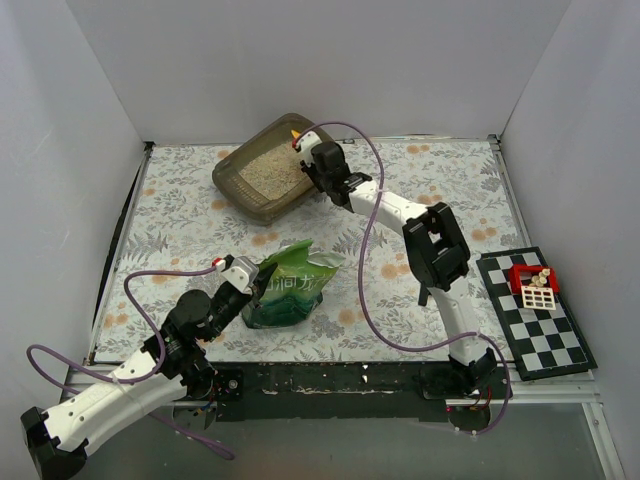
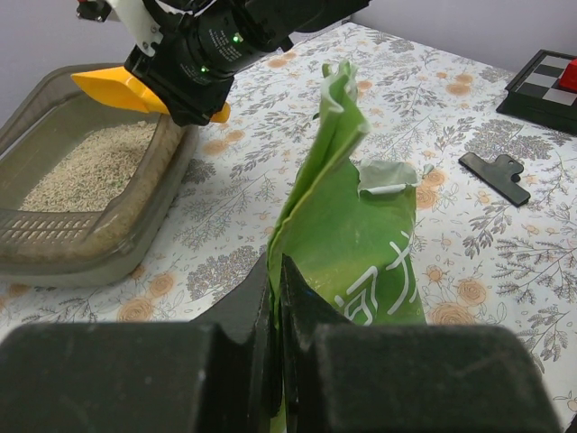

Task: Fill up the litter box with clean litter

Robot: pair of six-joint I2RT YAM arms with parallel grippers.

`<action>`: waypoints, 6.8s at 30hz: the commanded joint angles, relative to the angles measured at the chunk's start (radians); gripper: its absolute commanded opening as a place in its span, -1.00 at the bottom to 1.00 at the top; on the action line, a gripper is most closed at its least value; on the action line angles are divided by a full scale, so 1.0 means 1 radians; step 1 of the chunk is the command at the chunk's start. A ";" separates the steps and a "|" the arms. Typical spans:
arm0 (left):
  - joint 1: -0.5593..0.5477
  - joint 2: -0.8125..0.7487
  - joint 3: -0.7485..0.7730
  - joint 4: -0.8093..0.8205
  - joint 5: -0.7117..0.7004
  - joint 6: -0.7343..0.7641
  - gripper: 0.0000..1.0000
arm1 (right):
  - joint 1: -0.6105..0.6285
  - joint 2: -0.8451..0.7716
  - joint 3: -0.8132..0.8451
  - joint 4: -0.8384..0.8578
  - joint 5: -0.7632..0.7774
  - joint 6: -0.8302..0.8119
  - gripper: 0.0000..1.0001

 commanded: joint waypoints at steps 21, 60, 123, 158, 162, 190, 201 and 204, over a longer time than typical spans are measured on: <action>0.003 0.004 -0.005 0.015 -0.012 0.007 -1.00 | -0.203 -0.456 -0.471 0.070 -0.323 0.429 -0.97; 0.003 0.559 1.016 -0.577 0.479 -0.145 0.18 | -0.056 -1.248 -0.387 -1.001 -1.225 0.199 -0.97; 0.009 0.574 0.926 -0.405 -0.678 0.115 -1.00 | -0.108 -0.605 -0.062 -0.431 -0.689 0.489 0.57; 0.127 0.604 0.772 -0.371 -0.577 0.086 -1.00 | -0.217 -0.018 0.244 0.018 -0.679 0.699 -0.45; 0.126 0.613 0.722 -0.376 -0.569 0.079 -1.00 | -0.194 0.070 0.290 0.120 -0.616 0.709 -0.91; 0.138 0.613 0.696 -0.428 -0.518 0.005 -1.00 | -0.116 0.263 0.451 -0.257 -0.446 0.472 -0.97; 0.138 0.568 0.705 -0.471 -0.486 -0.038 -1.00 | -0.122 0.263 0.468 -0.470 -0.421 0.339 -0.97; 0.136 0.555 0.706 -0.480 -0.472 -0.050 -1.00 | -0.122 0.269 0.486 -0.518 -0.421 0.308 -0.97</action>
